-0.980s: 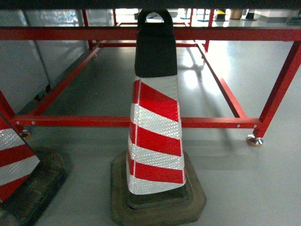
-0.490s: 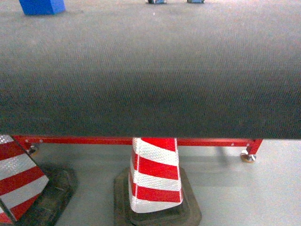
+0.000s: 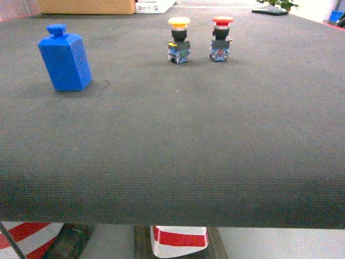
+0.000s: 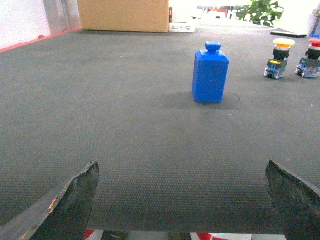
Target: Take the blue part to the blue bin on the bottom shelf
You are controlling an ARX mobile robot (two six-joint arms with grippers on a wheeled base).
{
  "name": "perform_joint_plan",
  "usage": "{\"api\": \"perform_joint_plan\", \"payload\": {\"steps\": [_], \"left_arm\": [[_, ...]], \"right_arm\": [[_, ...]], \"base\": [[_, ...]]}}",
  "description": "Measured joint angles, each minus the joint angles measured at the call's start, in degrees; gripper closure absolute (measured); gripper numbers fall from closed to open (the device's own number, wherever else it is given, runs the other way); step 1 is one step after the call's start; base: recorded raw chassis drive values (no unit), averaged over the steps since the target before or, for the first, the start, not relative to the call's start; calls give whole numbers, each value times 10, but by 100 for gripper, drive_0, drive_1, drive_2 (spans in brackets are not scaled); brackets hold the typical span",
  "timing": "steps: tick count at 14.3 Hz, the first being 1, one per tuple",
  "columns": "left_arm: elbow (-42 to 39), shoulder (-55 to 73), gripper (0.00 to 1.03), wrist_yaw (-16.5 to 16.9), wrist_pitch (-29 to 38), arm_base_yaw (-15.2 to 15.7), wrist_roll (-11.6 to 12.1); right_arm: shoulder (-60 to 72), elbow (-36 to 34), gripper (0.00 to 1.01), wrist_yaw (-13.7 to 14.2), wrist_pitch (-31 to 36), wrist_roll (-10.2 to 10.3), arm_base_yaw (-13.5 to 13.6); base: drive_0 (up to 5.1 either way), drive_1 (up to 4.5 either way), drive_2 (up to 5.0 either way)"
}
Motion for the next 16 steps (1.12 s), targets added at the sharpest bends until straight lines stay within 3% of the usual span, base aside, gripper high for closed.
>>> {"api": "perform_joint_plan", "payload": {"steps": [16], "left_arm": [[0, 0, 5, 0, 0, 0, 0]], "right_arm": [[0, 0, 3, 0, 0, 1, 0]], "base": [[0, 0, 0]]}}
